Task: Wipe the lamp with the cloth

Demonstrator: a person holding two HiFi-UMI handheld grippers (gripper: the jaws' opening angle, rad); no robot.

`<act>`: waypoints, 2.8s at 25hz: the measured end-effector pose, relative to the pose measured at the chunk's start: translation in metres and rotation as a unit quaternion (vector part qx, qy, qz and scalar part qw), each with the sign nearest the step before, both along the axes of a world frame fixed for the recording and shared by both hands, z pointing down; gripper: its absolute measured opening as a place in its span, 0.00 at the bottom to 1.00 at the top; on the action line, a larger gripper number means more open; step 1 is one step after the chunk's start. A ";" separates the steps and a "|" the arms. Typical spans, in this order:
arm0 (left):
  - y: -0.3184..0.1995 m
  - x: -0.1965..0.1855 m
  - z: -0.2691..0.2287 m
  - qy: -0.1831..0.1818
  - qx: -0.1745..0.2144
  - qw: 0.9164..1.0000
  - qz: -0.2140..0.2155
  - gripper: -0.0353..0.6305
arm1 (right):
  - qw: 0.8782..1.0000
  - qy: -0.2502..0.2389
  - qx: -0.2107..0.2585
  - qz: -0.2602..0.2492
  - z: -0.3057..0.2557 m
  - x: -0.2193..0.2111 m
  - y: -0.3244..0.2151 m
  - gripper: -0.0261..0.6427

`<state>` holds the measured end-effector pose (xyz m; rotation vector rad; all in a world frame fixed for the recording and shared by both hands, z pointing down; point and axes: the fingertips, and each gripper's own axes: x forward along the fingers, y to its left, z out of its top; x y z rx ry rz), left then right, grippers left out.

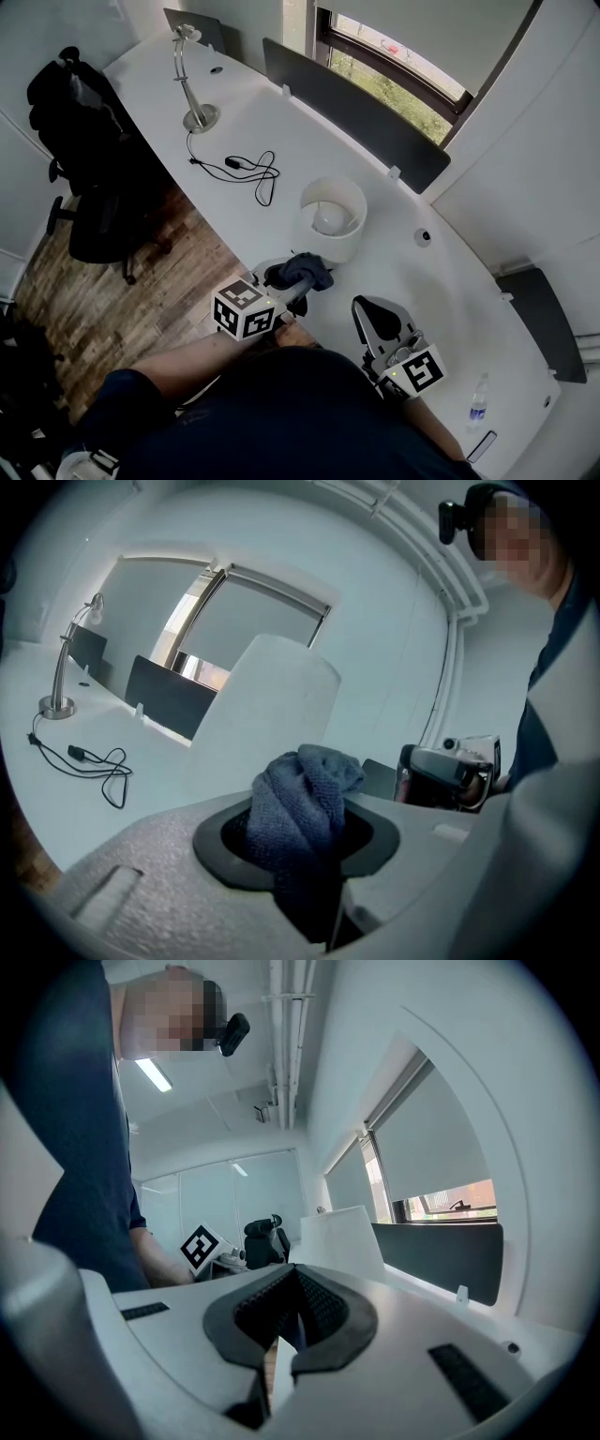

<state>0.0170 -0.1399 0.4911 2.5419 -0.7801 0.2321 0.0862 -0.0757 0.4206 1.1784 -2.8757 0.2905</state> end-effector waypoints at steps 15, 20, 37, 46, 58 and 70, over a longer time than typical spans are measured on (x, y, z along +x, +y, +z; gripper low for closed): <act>-0.033 -0.034 -0.098 0.041 0.092 0.994 -0.040 0.25 | 1.000 -0.008 0.020 -0.017 -0.016 -0.018 -0.014 0.06; -0.041 -0.040 -0.113 0.046 0.110 0.992 -0.043 0.25 | 1.000 -0.007 0.021 -0.019 -0.017 -0.022 -0.017 0.06; -0.051 -0.048 -0.014 0.006 0.035 0.999 -0.029 0.25 | 1.000 0.010 -0.009 0.003 0.000 -0.021 -0.032 0.06; -0.058 -0.056 0.025 -0.018 0.012 1.000 -0.015 0.25 | 1.000 0.018 -0.019 0.012 0.007 -0.028 -0.041 0.06; -0.071 -0.061 0.007 -0.025 0.021 0.999 0.012 0.25 | 0.999 0.014 -0.019 0.032 0.004 -0.036 -0.053 0.06; -0.092 -0.051 -0.072 0.014 0.084 0.995 0.047 0.25 | 0.999 0.008 -0.012 0.051 -0.003 -0.040 -0.062 0.06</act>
